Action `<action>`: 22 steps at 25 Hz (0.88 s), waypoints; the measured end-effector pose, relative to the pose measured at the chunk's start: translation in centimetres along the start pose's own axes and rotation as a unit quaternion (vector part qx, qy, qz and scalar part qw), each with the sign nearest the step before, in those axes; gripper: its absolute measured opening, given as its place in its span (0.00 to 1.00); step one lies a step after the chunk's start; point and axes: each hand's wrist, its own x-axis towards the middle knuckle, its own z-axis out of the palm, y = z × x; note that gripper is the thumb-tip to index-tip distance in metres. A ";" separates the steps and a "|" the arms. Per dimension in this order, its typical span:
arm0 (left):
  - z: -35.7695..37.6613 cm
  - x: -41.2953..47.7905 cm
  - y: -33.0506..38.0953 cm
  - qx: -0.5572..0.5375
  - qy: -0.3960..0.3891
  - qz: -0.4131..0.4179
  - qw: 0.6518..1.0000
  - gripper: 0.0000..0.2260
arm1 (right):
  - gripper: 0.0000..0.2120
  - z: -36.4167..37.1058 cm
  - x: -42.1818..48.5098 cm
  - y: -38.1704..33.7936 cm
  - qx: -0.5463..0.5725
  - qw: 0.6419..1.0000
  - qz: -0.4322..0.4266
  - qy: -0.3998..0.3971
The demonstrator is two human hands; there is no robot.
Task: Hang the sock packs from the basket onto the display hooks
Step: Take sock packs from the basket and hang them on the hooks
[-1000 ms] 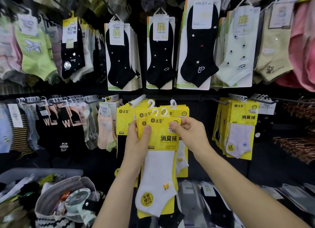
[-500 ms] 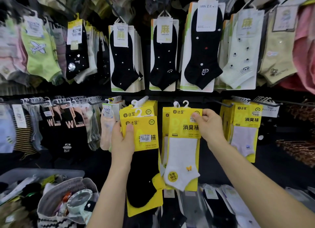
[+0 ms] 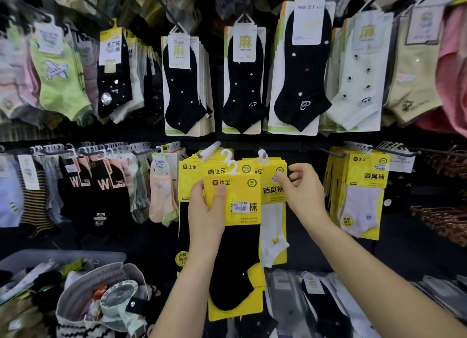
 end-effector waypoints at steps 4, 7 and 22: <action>0.6 -0.3 0.1 0.002 -0.001 0.013 1.000 0.08 | 0.11 0.5 -2.3 -0.9 0.042 0.992 -0.034 -0.116; 1.0 -0.4 -0.1 0.020 -0.009 0.004 1.000 0.11 | 0.16 0.5 -2.2 -0.9 0.056 0.991 -0.011 -0.122; -3.1 2.1 0.1 0.044 0.050 0.044 0.997 0.04 | 0.14 0.0 2.3 0.0 -0.025 0.998 0.035 -0.052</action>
